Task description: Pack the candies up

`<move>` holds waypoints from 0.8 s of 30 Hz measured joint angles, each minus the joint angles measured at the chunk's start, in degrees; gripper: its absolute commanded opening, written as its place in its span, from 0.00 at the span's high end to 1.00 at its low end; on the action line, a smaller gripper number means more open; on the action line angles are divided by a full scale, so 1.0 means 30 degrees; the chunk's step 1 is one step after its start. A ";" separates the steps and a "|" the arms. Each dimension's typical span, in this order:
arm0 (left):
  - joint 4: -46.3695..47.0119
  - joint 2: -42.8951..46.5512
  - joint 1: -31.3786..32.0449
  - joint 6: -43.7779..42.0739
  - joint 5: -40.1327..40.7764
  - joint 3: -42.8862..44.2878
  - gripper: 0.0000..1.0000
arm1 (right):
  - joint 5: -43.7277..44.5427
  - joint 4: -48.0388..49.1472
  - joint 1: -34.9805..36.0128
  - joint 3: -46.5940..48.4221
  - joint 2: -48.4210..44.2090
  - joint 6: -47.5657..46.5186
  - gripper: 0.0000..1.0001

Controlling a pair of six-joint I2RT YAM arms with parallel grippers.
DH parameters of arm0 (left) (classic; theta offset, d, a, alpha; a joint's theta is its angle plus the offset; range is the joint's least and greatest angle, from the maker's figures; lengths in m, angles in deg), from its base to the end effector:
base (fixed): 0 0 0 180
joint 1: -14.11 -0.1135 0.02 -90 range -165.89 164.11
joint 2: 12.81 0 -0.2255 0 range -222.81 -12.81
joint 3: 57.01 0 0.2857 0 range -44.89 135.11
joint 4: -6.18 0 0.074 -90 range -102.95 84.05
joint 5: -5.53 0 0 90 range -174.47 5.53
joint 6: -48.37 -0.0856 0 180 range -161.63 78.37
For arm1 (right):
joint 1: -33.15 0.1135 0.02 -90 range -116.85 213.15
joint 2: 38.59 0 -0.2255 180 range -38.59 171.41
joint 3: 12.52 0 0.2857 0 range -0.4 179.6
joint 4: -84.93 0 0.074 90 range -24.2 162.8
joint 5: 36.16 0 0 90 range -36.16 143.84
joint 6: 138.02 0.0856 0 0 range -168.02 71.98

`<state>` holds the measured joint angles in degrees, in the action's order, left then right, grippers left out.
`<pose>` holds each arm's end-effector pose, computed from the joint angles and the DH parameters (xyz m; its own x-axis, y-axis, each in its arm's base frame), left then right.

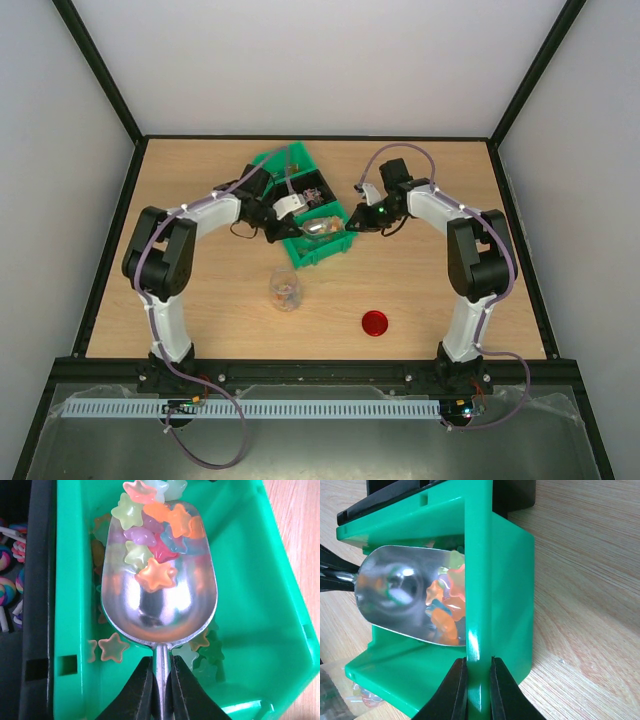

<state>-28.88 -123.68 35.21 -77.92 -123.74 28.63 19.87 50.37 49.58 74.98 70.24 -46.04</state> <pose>0.3801 -0.2047 0.0806 -0.3150 0.6127 -0.7249 0.9401 0.3061 -0.1498 0.4087 0.1704 0.1030 -0.8122 -0.2096 -0.5445 -0.5074 0.7145 0.4817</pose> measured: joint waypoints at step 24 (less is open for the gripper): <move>0.2645 0.2375 -0.1239 -0.0634 -0.1887 -0.2754 0.98 | 0.0117 -0.0561 -0.0219 0.0364 0.0153 -0.0561 0.99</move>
<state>-20.95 -116.56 31.50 -79.82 -129.40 20.37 20.22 48.68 48.92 76.07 70.70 -47.73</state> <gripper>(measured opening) 0.077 0.070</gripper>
